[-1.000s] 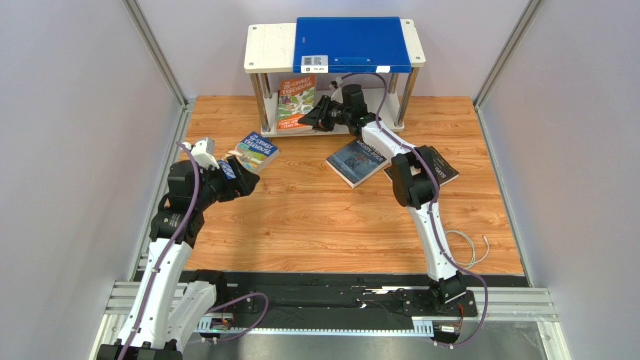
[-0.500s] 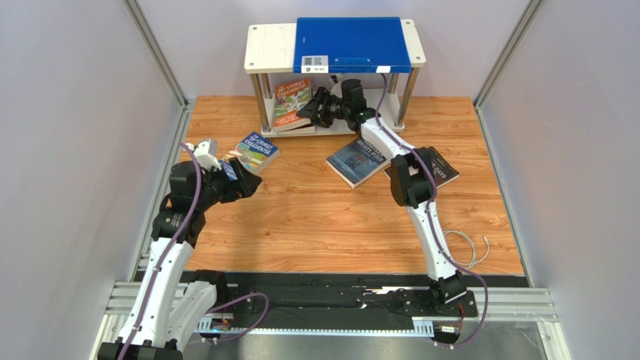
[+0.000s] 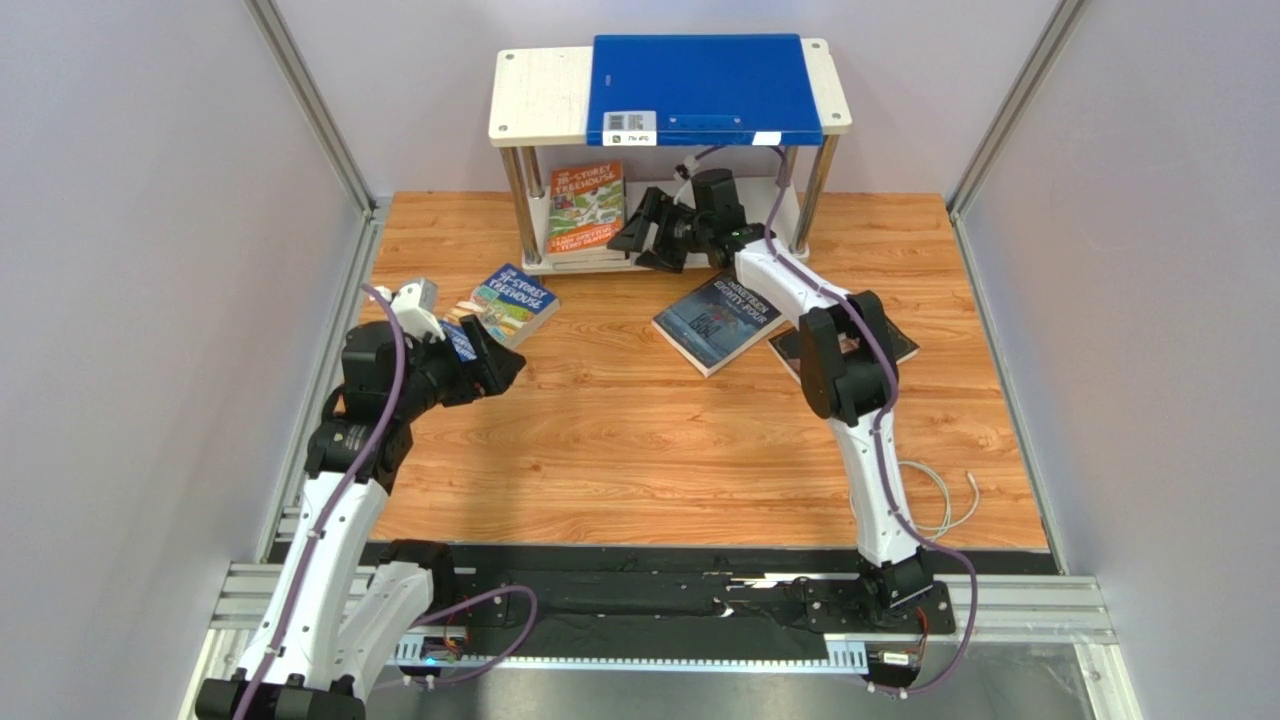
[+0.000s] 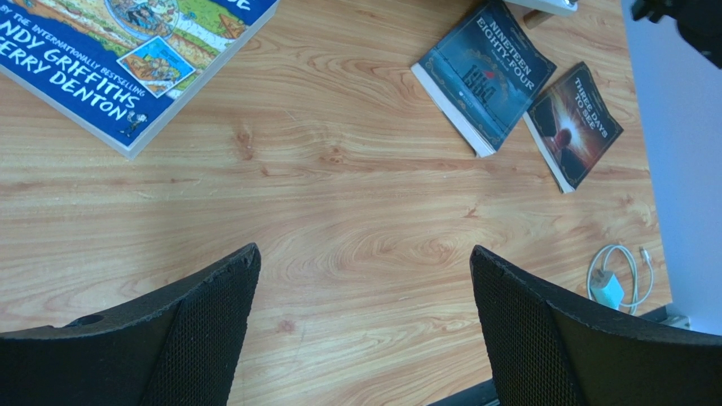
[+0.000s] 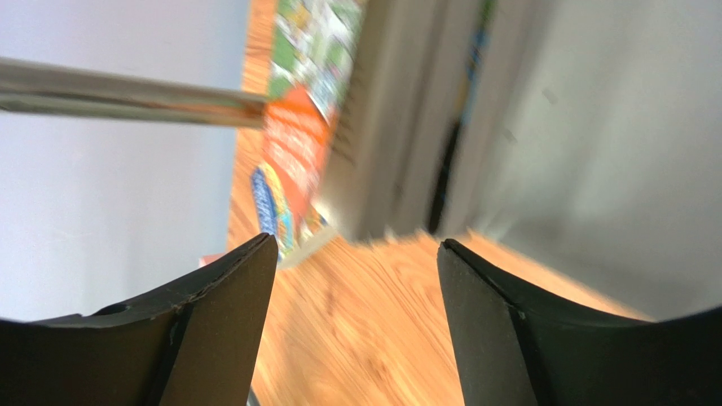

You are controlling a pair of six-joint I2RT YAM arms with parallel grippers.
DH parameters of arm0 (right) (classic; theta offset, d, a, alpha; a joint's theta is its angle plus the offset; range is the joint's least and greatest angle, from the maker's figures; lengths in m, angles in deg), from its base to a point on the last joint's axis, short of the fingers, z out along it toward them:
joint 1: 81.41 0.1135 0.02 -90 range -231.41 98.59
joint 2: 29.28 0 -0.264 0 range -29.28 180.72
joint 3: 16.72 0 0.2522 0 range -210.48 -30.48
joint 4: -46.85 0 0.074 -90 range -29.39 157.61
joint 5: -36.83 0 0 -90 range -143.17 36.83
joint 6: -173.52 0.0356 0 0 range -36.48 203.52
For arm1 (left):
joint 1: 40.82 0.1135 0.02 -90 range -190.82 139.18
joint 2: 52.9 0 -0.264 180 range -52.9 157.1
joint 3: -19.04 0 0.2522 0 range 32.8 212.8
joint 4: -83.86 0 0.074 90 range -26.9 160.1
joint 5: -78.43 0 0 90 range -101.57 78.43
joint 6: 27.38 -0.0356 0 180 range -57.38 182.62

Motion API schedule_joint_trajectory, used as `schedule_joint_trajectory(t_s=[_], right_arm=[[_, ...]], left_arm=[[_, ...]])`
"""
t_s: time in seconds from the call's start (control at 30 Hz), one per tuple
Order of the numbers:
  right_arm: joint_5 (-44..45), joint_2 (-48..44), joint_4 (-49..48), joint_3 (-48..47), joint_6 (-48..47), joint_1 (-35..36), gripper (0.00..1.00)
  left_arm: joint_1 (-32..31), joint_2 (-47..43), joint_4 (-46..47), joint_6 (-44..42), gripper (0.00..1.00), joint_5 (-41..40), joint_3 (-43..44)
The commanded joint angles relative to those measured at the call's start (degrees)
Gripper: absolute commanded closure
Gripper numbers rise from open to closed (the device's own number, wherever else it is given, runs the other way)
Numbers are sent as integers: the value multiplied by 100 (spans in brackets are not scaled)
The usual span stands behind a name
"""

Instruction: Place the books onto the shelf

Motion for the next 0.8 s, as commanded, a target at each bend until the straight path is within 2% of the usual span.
schedule_joint_trajectory(t_s=[0.0,0.1,0.17,0.2,0.23,0.3,0.33,0.37,0.4,0.57,0.77], right_arm=[[761,-1045,544,1020,-705,-22,24],[1131,-1774,685,1767,-969,-22,22],[1359,-2308,772,2173,-1109,-30,18],[1465,-2460,825,2341,-1145,-31,14],[1640,-2618,878,2716,-1162,-48,11],[1711,-3031,1001,3044,-1206,-136,7],[1773,-3180,1019,3446,-1172,-188,5],[1756,-3313,975,3632,-1102,-328,4],[1712,-3575,940,3852,-997,-416,3],[1378,-4174,563,5072,-565,-1075,0],[1202,-4263,335,5594,-468,-1401,0]], left_arm=[[-32,225,196,-142,3,149,88],[-137,585,213,-204,9,140,246],[-356,893,266,-213,22,140,448],[-479,1251,379,-213,31,140,527],[-611,1463,441,-213,45,53,693],[-1059,2146,599,-204,63,-105,896],[-1200,2403,626,-187,84,-254,1149],[-1445,2667,661,-169,96,-316,1308],[-1560,3227,696,-160,100,-386,1458],[-2096,4829,644,-116,100,-729,2697],[-2501,6473,416,-81,100,-1248,4006]])
